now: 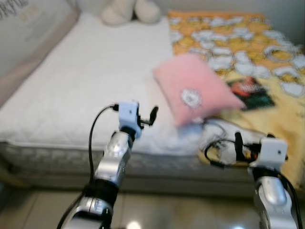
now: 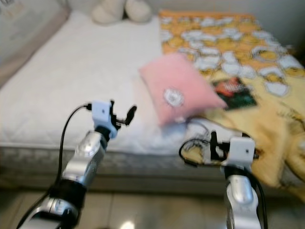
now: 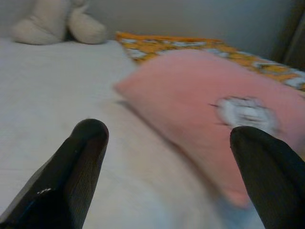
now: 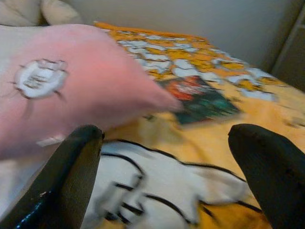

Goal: Clean up the room

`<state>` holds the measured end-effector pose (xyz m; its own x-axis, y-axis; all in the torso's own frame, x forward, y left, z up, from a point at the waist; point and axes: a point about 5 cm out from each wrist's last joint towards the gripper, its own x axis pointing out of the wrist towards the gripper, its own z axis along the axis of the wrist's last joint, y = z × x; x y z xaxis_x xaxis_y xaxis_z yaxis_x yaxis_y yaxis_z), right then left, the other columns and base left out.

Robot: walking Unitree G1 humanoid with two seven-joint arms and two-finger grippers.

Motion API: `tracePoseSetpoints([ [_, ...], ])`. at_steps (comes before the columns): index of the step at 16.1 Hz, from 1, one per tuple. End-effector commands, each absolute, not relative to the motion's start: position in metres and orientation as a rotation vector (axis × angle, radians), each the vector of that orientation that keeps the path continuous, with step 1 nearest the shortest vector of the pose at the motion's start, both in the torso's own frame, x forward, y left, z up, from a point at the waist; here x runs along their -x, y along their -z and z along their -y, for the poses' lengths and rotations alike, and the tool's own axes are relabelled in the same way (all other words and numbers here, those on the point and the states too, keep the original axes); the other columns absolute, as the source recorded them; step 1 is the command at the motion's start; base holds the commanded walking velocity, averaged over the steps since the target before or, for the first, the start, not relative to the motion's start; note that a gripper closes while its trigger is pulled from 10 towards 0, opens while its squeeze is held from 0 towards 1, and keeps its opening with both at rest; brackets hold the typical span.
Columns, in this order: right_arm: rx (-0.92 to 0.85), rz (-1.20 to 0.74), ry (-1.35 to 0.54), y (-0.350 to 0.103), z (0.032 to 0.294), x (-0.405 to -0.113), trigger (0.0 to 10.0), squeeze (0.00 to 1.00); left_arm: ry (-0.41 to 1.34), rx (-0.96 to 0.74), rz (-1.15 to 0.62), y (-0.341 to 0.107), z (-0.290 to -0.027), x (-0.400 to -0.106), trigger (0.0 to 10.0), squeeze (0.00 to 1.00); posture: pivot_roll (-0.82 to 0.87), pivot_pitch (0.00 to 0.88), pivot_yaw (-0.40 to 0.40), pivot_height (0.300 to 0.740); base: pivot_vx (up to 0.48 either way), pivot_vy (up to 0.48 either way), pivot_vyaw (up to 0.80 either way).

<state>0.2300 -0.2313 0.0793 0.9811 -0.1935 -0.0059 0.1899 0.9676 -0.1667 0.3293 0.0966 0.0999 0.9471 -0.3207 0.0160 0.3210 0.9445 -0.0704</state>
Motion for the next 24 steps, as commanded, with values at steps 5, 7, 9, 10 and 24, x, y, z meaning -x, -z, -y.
tracePoseSetpoints([
  [5,0.168,0.011,0.183,-0.085,0.225,-0.233,10.0,0.0,0.319,0.092,0.008,-0.102,-0.101,-0.333,10.0,0.0,-0.06,0.0,0.026,0.74,0.48,0.0,0.0],
  [7,0.173,0.02,0.182,-0.087,0.225,-0.234,10.0,0.0,0.327,0.076,0.017,-0.103,-0.098,-0.333,10.0,0.0,-0.06,0.0,0.026,0.74,0.0,0.0,0.0],
  [9,0.175,0.034,0.182,-0.091,0.225,-0.235,10.0,0.0,0.348,0.112,0.014,-0.103,-0.095,-0.333,10.0,0.0,-0.06,0.0,0.027,0.74,0.0,0.0,0.0],
  [10,0.176,0.038,0.182,-0.091,0.224,-0.235,10.0,0.0,0.346,0.123,0.012,-0.104,-0.096,-0.333,10.0,0.0,-0.06,0.0,0.028,0.74,0.315,-0.356,0.0],
  [24,0.189,0.059,0.194,-0.1,0.224,-0.224,10.0,0.0,0.366,0.171,-0.041,-0.104,-0.086,-0.341,10.0,0.0,-0.09,0.0,0.04,0.74,0.321,-0.275,0.0],
])
